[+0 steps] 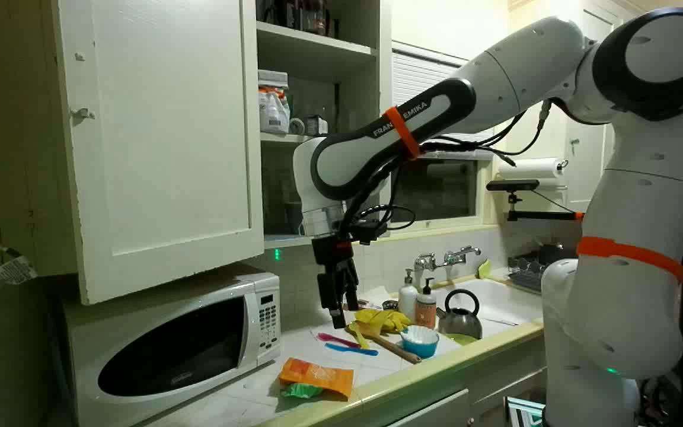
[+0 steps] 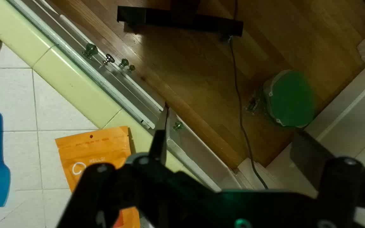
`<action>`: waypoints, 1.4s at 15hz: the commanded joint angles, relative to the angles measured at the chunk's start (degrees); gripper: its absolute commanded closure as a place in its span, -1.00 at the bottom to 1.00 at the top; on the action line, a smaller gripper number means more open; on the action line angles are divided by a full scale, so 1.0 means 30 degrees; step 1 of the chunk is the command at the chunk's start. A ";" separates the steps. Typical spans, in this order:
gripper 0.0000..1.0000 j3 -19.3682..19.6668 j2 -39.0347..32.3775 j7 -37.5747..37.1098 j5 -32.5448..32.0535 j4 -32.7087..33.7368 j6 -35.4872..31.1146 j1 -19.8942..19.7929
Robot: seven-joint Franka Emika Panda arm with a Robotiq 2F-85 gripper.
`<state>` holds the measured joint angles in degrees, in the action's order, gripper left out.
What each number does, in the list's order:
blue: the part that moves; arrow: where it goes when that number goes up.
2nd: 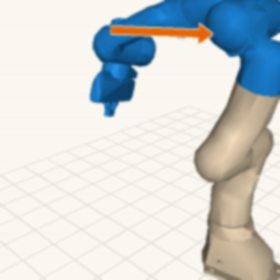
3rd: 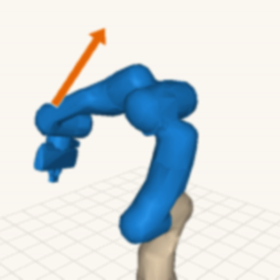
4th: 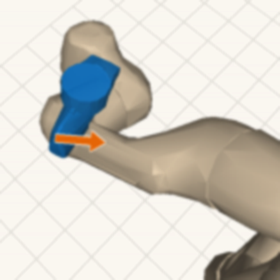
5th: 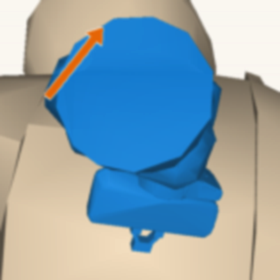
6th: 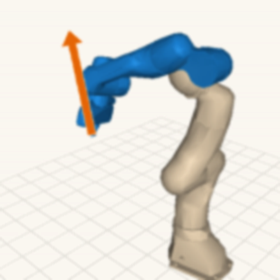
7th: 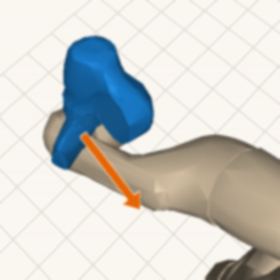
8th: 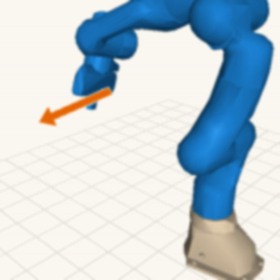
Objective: Put the blue bowl in the bottom compartment of the top cabinet
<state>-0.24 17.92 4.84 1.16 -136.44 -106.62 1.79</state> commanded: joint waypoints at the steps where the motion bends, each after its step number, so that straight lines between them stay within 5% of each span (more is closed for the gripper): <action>1: -1.00 -0.0018 -0.0006 -0.0002 0.0005 0.0023 0.0027 -0.0015; 6: -1.00 -0.0018 -0.0006 -0.0003 0.0005 0.0023 0.0027 -0.0015; 9: -1.00 -0.0109 -0.0338 -0.3030 -0.1877 -0.0500 -0.1248 -0.1079; 15: -1.00 0.1543 -0.1433 -0.6484 -0.4963 -0.2240 -0.2732 -0.3814; 17: -1.00 0.2539 -0.1875 -0.6143 -0.4492 -0.2194 -0.2102 -0.4546; 21: -1.00 0.3890 -0.2011 -0.5526 -0.7279 -0.2467 -0.1783 -0.6042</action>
<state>9.62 11.81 -11.63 -14.76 -142.82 -112.68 -13.68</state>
